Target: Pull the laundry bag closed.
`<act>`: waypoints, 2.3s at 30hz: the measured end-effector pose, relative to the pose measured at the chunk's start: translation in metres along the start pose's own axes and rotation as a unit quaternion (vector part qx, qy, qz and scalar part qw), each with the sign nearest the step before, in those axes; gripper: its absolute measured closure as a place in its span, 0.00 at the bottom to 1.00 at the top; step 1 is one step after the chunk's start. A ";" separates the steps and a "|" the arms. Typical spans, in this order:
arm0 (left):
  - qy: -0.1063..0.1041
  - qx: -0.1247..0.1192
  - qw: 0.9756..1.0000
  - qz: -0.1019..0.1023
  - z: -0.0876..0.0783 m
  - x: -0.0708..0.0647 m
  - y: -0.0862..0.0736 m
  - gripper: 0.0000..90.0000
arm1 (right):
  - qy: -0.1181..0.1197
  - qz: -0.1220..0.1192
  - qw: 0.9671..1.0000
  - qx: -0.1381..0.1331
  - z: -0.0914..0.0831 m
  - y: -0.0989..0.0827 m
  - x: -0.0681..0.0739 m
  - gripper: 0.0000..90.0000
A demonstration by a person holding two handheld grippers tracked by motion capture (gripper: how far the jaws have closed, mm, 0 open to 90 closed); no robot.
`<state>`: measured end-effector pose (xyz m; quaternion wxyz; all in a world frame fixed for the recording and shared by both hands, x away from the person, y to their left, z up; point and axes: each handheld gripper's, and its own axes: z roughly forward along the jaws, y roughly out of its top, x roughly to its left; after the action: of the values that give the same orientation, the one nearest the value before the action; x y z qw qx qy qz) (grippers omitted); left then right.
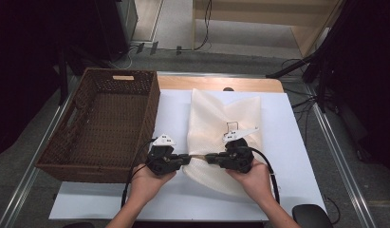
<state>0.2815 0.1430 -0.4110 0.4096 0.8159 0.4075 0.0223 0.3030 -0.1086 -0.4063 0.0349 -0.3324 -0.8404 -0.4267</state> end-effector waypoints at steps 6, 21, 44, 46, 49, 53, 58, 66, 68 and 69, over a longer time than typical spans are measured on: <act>0.000 -0.003 1.000 0.004 0.000 0.000 0.000 0.93 | 0.003 0.000 1.000 0.002 -0.001 0.000 -0.001 0.97; 0.012 -0.009 1.000 0.012 -0.001 -0.001 0.000 0.93 | 0.005 0.004 1.000 0.001 -0.011 -0.001 -0.006 0.97; 0.014 -0.001 1.000 0.012 0.000 -0.001 -0.001 0.93 | 0.003 0.004 1.000 0.008 -0.014 -0.003 -0.006 0.98; 0.010 -0.003 1.000 0.011 0.000 0.000 -0.001 0.93 | 0.002 0.005 1.000 0.007 -0.016 -0.004 -0.007 0.98; 0.010 -0.001 1.000 0.011 0.001 -0.001 0.000 0.93 | 0.005 0.008 1.000 0.006 -0.018 -0.005 -0.008 0.98; 0.014 0.001 1.000 0.010 0.001 0.000 -0.001 0.93 | 0.008 0.014 1.000 0.009 -0.021 -0.006 -0.009 0.98; 0.011 0.001 1.000 0.008 0.002 0.000 -0.001 0.93 | 0.009 0.014 1.000 0.009 -0.022 -0.007 -0.011 0.98; 0.011 0.001 1.000 0.007 0.002 0.000 -0.001 0.93 | 0.009 0.017 1.000 0.011 -0.022 -0.007 -0.012 0.98; 0.009 0.002 1.000 0.007 0.002 0.000 -0.001 0.93 | 0.011 0.018 1.000 0.011 -0.023 -0.007 -0.012 0.98; 0.008 0.001 1.000 0.007 0.002 0.000 -0.001 0.93 | 0.011 0.020 1.000 0.012 -0.023 -0.007 -0.012 0.98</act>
<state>0.2816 0.1422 -0.4134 0.4048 0.8191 0.4053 0.0313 0.3031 -0.1353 -0.4010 0.0564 -0.3441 -0.8382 -0.4192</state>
